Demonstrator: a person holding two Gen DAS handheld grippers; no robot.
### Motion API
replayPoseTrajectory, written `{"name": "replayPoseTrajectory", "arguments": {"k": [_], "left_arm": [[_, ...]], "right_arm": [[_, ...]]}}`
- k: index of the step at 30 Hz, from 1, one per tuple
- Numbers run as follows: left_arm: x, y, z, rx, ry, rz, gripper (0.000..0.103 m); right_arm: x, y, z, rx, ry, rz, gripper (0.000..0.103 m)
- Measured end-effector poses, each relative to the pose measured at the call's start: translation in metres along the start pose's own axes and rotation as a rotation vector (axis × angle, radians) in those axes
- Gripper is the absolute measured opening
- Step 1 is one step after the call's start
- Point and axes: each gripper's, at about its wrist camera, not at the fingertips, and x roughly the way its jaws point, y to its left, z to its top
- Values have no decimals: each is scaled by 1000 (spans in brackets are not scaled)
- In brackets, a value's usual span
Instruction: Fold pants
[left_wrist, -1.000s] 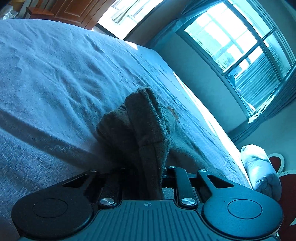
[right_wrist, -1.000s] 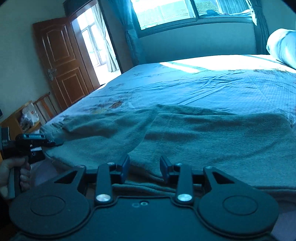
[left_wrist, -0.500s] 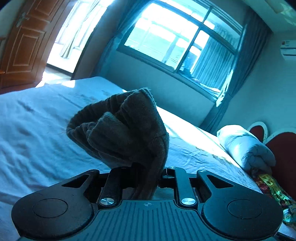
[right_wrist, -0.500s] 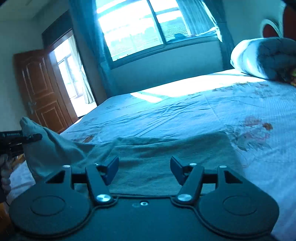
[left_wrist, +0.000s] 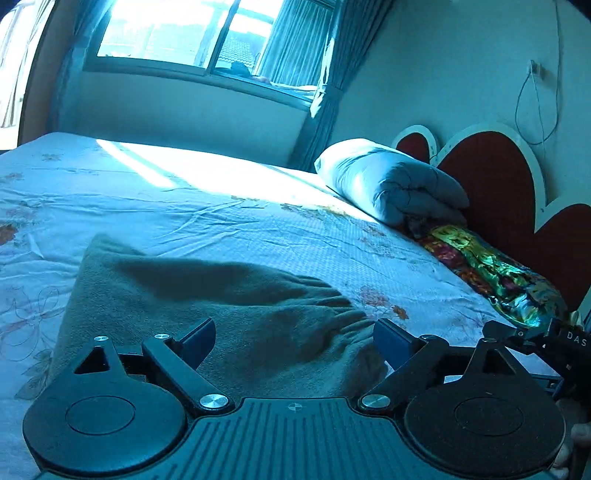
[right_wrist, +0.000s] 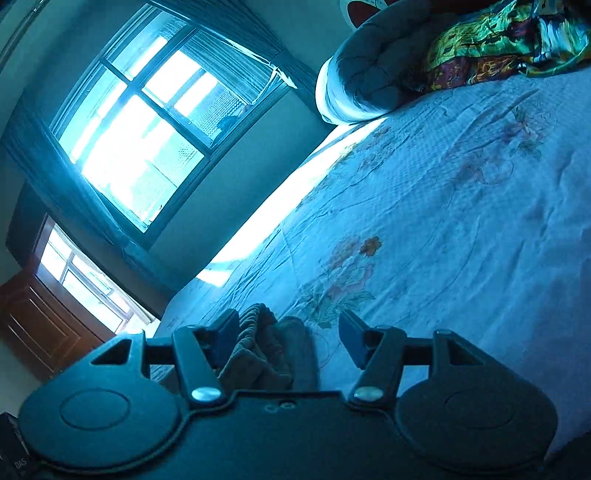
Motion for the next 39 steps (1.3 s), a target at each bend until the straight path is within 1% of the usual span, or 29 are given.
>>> {"name": "replayPoseTrajectory", "arguments": {"k": [2, 3, 5, 7, 9, 12, 13, 15, 16, 17, 18, 19, 20, 21, 22, 23, 24, 25, 26, 27, 28, 29, 30, 32, 33, 34, 35, 36, 39], "left_arm": [[-18, 23, -12, -4, -6, 53, 92], [-25, 33, -14, -13, 2, 75, 92], [-44, 54, -22, -22, 12, 102, 92], [-62, 69, -32, -31, 20, 144, 92], [-79, 83, -45, -31, 35, 172, 92], [-95, 95, -64, -23, 83, 172, 92], [-96, 97, -68, -19, 99, 164, 92], [-85, 92, -72, 5, 135, 145, 92], [-82, 91, -72, 11, 135, 151, 92], [-74, 89, -71, 5, 138, 166, 92], [-68, 91, -71, -10, 153, 203, 92], [-62, 96, -72, -26, 170, 241, 92], [-58, 101, -72, -35, 183, 285, 91], [-58, 106, -72, -47, 171, 370, 89], [-61, 113, -71, -71, 142, 398, 89], [-69, 122, -71, -128, 98, 382, 89], [-72, 125, -72, -156, 76, 372, 89], [-72, 126, -72, -157, 72, 370, 89], [-70, 124, -73, -139, 82, 373, 89], [-66, 122, -75, -118, 92, 382, 89], [-64, 122, -77, -113, 100, 386, 89], [-62, 123, -79, -117, 106, 385, 89], [-63, 123, -80, -120, 104, 380, 89], [-63, 123, -80, -115, 110, 382, 89], [-63, 124, -80, -115, 111, 382, 89], [-63, 124, -79, -117, 113, 381, 89], [-63, 124, -78, -118, 118, 378, 89], [-64, 124, -78, -118, 121, 377, 89], [-68, 123, -74, -92, 139, 370, 89]], "right_arm": [[15, 2, -8, 65, 99, 88, 53], [24, 3, -13, 89, 142, 114, 53], [44, 6, -24, 145, 238, 121, 54], [60, 9, -34, 178, 285, 129, 55], [74, 10, -39, 201, 325, 103, 56], [93, 12, -40, 221, 330, 106, 59], [99, 13, -41, 220, 338, 95, 62], [113, 18, -41, 205, 346, 51, 62], [116, 23, -42, 192, 348, 28, 52], [117, 32, -42, 150, 347, -15, 43], [117, 40, -42, 112, 349, -30, 37], [111, 51, -40, 87, 340, -9, 33], [102, 61, -37, 78, 317, 47, 33], [91, 73, -33, 60, 292, 91, 32], [79, 83, -30, 43, 271, 122, 32], [68, 89, -28, 41, 251, 149, 32], [58, 90, -29, 34, 231, 162, 32], [48, 88, -34, 9, 206, 152, 32], [44, 80, -42, -25, 191, 115, 32], [53, 63, -51, -30, 231, 23, 32], [67, 41, -60, 39, 322, -49, 32], [73, 16, -64, 158, 345, -9, 31], [69, 12, -62, 166, 328, 28, 32], [62, 25, -54, 99, 340, 26, 41], [59, 30, -51, 80, 345, 24, 49], [54, 34, -47, 59, 333, 30, 60], [47, 35, -43, 41, 314, 39, 66], [42, 35, -39, 29, 300, 39, 78], [29, 24, -22, 21, 277, 47, 79]]}}
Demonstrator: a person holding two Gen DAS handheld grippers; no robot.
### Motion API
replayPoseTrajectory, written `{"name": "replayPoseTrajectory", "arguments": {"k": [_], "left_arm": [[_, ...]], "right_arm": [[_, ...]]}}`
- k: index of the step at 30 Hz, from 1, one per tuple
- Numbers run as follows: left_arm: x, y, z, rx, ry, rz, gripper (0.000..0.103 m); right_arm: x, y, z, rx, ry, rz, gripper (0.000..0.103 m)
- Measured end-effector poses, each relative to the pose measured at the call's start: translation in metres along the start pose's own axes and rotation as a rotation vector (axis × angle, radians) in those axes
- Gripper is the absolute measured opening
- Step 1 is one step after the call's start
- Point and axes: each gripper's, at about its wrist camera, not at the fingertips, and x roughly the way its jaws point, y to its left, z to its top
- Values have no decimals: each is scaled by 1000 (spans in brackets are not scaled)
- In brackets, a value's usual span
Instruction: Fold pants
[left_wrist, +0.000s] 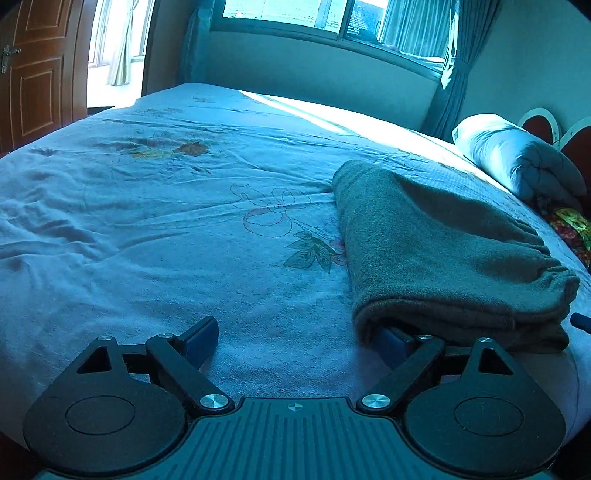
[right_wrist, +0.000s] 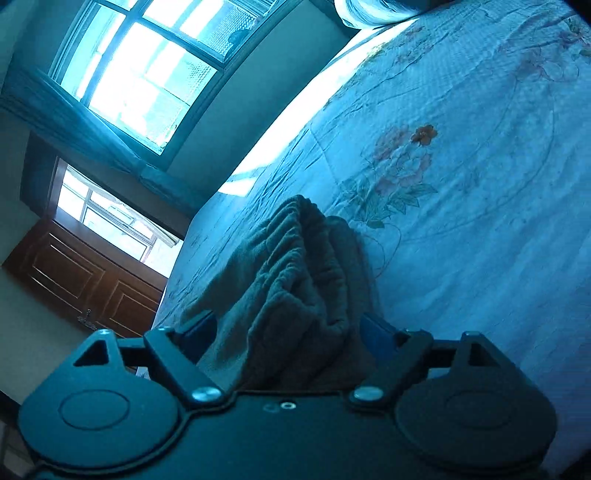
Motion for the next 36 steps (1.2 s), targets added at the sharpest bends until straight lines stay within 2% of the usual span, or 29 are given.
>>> {"name": "replayPoseTrajectory", "arguments": {"k": [4, 7, 10, 13, 16, 18, 20, 23, 25, 29, 31, 33, 34, 36], "left_arm": [[-6, 4, 6, 26, 5, -2, 94], [-10, 12, 13, 16, -7, -16, 95], [-6, 26, 25, -41, -18, -97, 103], [1, 33, 44, -64, -21, -191, 103], [-3, 35, 54, -40, 36, -263, 103], [-11, 48, 56, -67, 38, -331, 103], [-13, 64, 60, -136, 28, -369, 103], [18, 67, 72, -256, 73, -467, 103], [48, 55, 76, -268, 121, -528, 103], [118, 26, 70, -308, 289, -569, 103], [132, 19, 70, -288, 304, -603, 103], [142, 19, 74, -315, 320, -646, 103], [146, 19, 75, -329, 323, -658, 101], [153, 17, 76, -336, 335, -642, 75]], "right_arm": [[-11, -19, 21, 13, -29, -42, 81], [-9, -30, 31, 25, -26, -29, 84], [6, -30, 36, 1, 33, -2, 90], [25, -29, 40, -15, 104, 6, 90], [35, -28, 41, -16, 145, 27, 91], [42, -29, 42, -19, 172, 49, 91], [46, -30, 43, -13, 195, 79, 91], [59, -33, 42, 3, 238, 111, 91], [66, -32, 41, 1, 248, 121, 92], [74, -31, 43, -9, 281, 156, 90], [78, -36, 47, 3, 297, 159, 82], [84, -41, 51, 36, 316, 184, 79], [87, -42, 52, 41, 328, 189, 77], [98, -40, 52, 34, 368, 196, 75]]}}
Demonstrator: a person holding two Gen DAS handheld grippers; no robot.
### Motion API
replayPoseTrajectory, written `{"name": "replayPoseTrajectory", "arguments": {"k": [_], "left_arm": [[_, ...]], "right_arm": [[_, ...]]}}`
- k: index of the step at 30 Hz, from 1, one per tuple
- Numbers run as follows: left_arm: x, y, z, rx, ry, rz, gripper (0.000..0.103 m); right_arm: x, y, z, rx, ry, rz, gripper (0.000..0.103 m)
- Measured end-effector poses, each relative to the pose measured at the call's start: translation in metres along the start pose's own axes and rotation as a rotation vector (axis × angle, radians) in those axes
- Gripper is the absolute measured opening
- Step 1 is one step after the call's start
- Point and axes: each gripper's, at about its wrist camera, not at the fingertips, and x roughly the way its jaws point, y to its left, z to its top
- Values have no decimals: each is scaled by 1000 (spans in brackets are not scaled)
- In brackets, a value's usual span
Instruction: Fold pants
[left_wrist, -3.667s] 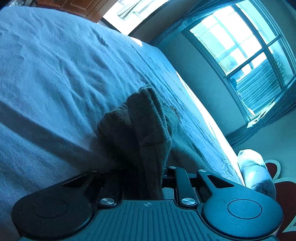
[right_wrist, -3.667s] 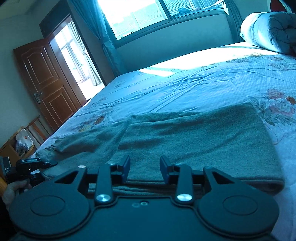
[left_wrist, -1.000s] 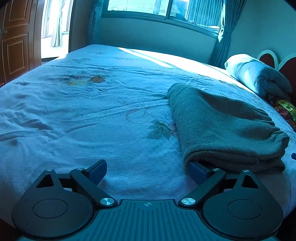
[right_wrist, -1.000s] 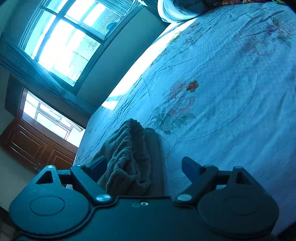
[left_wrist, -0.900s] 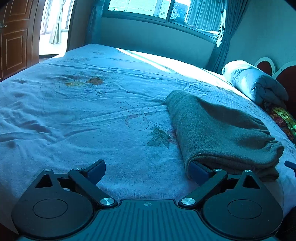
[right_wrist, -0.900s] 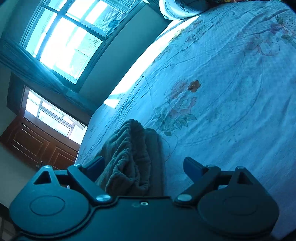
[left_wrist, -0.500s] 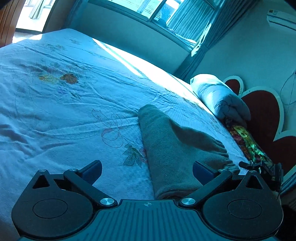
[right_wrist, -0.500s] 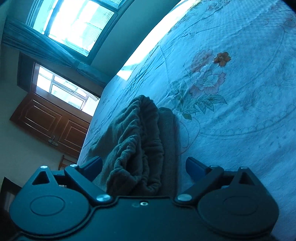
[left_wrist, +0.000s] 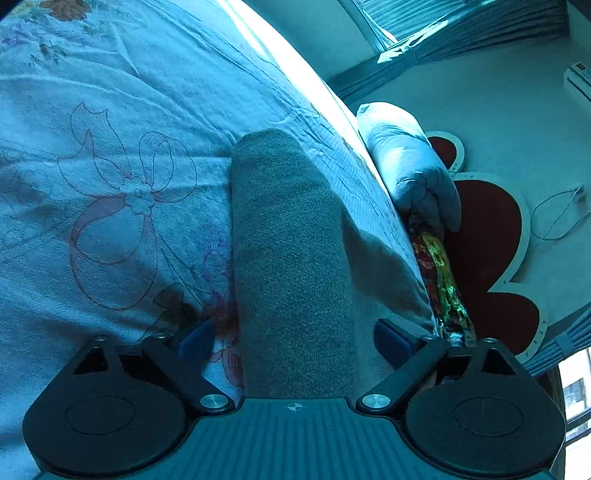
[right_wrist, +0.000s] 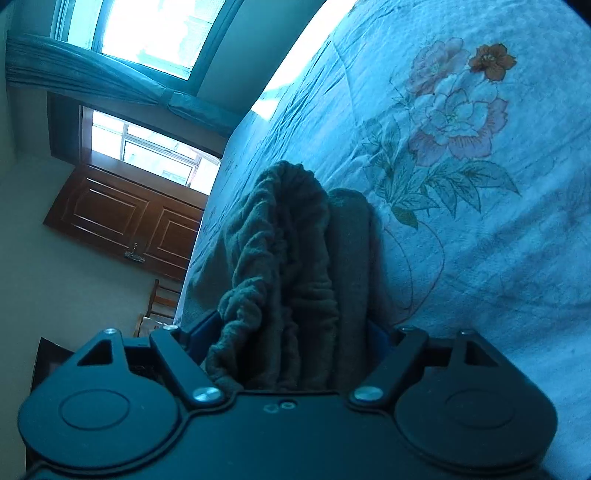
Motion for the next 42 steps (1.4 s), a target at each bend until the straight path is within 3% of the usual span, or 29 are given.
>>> {"name": "replayPoseTrajectory", "arguments": {"k": [1, 2, 5, 7, 10, 13, 16, 20, 23, 24, 25, 26, 27, 29, 31, 33, 34, 35, 36, 37, 38, 40, 42], "left_arm": [[6, 1, 1, -10, 13, 13, 50], [13, 4, 1, -37, 36, -8, 43], [26, 2, -2, -35, 31, -25, 42], [29, 5, -7, -62, 15, -74, 34], [28, 11, -13, -87, -43, -153, 26], [21, 3, -5, -85, -102, -231, 25], [19, -10, 28, -41, -141, -251, 25], [27, -14, 100, 12, -195, -238, 25], [50, -3, 157, 6, -206, -176, 26], [59, 1, 166, 3, -201, -141, 28], [69, 10, 175, -4, -196, -45, 46], [80, 20, 179, -11, -182, 123, 76], [88, 27, 176, 18, -175, 155, 76], [89, 27, 166, 92, -203, 137, 76], [79, 21, 162, 103, -210, 153, 76], [61, 8, 155, 116, -264, 165, 76], [54, 0, 149, 151, -301, 180, 79], [52, -8, 144, 189, -326, 212, 93], [56, -12, 141, 220, -318, 292, 101], [68, -12, 140, 247, -260, 391, 103], [75, -12, 140, 294, -219, 439, 103], [61, -15, 135, 272, -236, 473, 103], [43, -36, 125, 299, -267, 512, 103]], "right_arm": [[5, 1, 2, 6, 12, 8, 73], [9, 1, 3, 12, 24, 16, 72], [16, 1, 3, 17, 54, 22, 58], [14, 3, 1, -1, 52, 2, 42], [5, 11, 2, -19, 34, 39, 39], [2, 31, 18, -81, 33, 77, 39], [13, 53, 57, -133, 37, 101, 39], [51, 74, 133, -171, 29, 126, 39], [93, 67, 177, -132, 10, 101, 48], [106, 55, 187, -124, -3, 54, 69], [114, 44, 191, -120, -30, -30, 96], [123, 27, 189, -84, -74, -188, 96], [126, 16, 184, -100, -76, -215, 86], [120, 16, 171, -160, -98, -183, 89], [107, 25, 163, -196, -116, -185, 83], [91, 44, 156, -264, -186, -145, 85], [87, 50, 150, -293, -200, -134, 91], [91, 54, 145, -324, -177, -158, 94], [113, 58, 147, -354, -106, -242, 95], [131, 53, 144, -373, -22, -346, 95], [143, 64, 144, -440, -23, -380, 95], [132, 85, 138, -437, -54, -442, 96], [101, 105, 123, -440, -148, -377, 97]]}}
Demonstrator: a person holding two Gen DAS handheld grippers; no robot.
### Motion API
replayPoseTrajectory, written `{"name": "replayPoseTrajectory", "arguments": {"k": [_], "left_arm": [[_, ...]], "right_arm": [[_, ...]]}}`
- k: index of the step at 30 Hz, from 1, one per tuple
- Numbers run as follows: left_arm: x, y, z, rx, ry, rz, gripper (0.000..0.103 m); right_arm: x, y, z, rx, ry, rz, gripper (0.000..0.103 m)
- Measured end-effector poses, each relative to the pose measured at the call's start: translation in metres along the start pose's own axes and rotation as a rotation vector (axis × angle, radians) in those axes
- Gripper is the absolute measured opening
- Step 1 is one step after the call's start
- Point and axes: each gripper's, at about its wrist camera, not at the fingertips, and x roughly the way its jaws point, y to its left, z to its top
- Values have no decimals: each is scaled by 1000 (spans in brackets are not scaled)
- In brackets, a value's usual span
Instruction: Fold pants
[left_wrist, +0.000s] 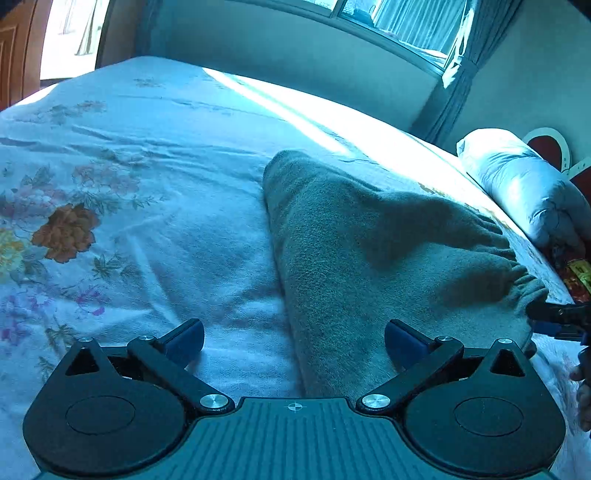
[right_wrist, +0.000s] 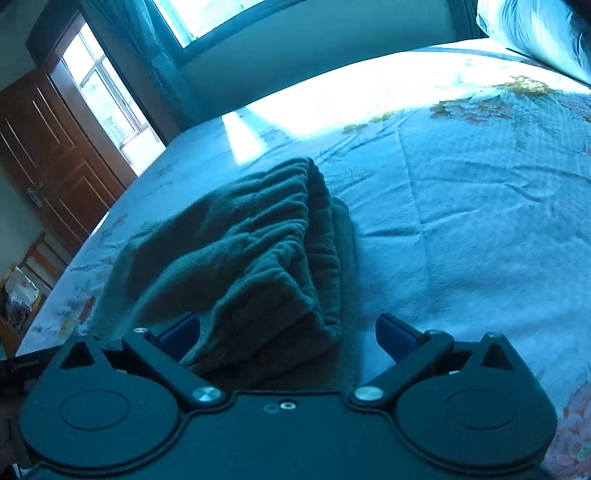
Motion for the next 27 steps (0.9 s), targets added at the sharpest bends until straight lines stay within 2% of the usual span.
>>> {"name": "replayPoseTrajectory", "arguments": {"k": [3, 5, 9, 12, 14, 24, 27], "left_arm": [[-64, -14, -26, 89, -53, 78, 103], [-107, -21, -45, 94, -87, 118, 103], [-180, -21, -83, 79, -136, 151, 103], [-229, -23, -106, 68, -172, 176, 103], [-258, -29, -118, 47, -179, 127, 103], [-380, -101, -155, 128, -308, 100, 103], [-403, -114, -160, 117, -310, 45, 103]], "right_arm": [[-64, 19, -21, -30, -131, 3, 97], [-107, 31, -42, -60, -183, -21, 97], [-162, 64, -88, -193, -139, -49, 97], [-201, 90, -117, -242, -129, -78, 97], [-225, 106, -129, -257, -141, -94, 97], [-311, 166, -156, -322, -249, -107, 97], [-332, 174, -159, -312, -275, -80, 97]]}}
